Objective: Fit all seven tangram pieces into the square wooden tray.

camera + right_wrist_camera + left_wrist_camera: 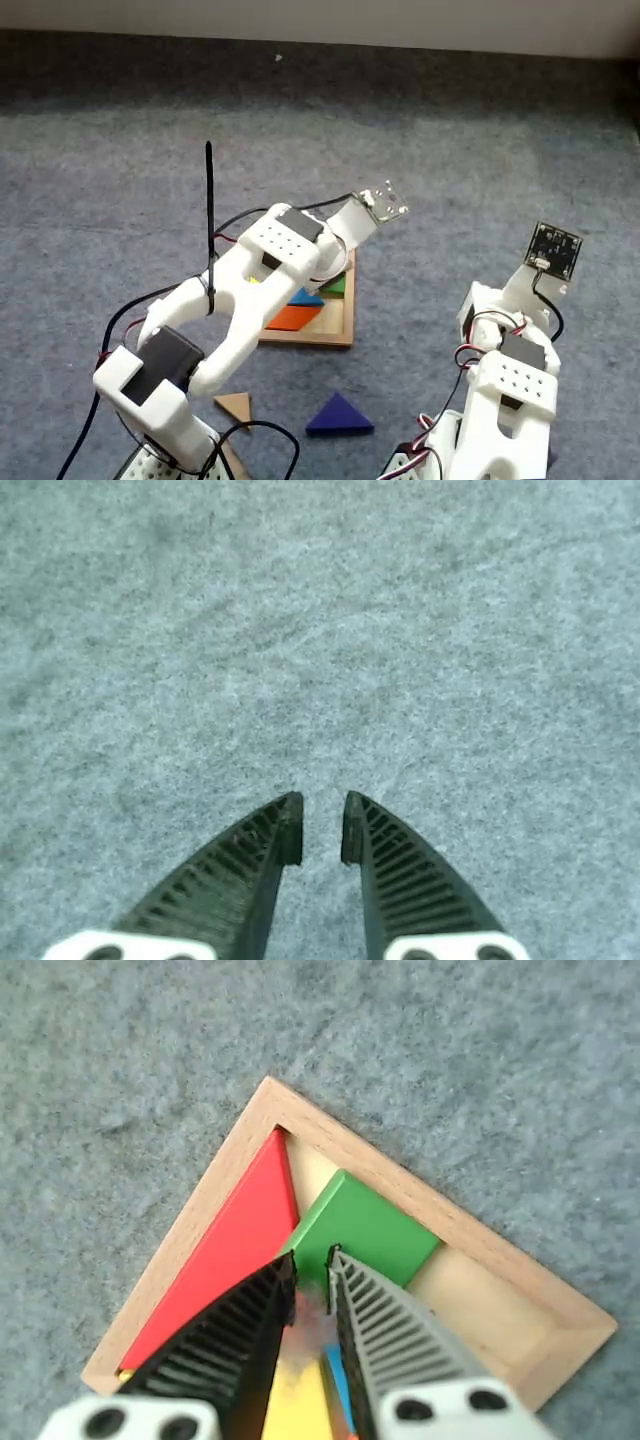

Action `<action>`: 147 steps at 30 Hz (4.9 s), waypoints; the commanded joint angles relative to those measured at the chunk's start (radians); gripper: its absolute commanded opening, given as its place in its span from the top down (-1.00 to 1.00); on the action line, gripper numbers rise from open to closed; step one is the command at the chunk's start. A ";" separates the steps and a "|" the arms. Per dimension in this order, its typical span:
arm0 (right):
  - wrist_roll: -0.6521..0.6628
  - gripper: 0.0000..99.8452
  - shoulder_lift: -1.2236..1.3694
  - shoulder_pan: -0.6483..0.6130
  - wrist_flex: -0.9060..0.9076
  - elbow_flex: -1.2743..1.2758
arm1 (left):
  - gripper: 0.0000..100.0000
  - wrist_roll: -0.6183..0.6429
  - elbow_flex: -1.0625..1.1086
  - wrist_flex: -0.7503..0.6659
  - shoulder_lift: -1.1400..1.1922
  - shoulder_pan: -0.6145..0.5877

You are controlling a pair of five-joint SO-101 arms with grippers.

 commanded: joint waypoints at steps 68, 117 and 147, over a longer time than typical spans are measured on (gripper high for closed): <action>0.014 0.84 -0.021 -0.008 -0.028 -0.002 | 0.94 0.138 0.147 -0.041 -0.180 -0.007; 0.014 0.84 -0.021 -0.008 -0.028 -0.002 | 0.67 0.350 0.102 0.000 -0.139 -0.168; 0.014 0.84 -0.015 -0.010 -0.028 -0.002 | 0.48 0.445 0.104 -0.160 -0.119 -0.004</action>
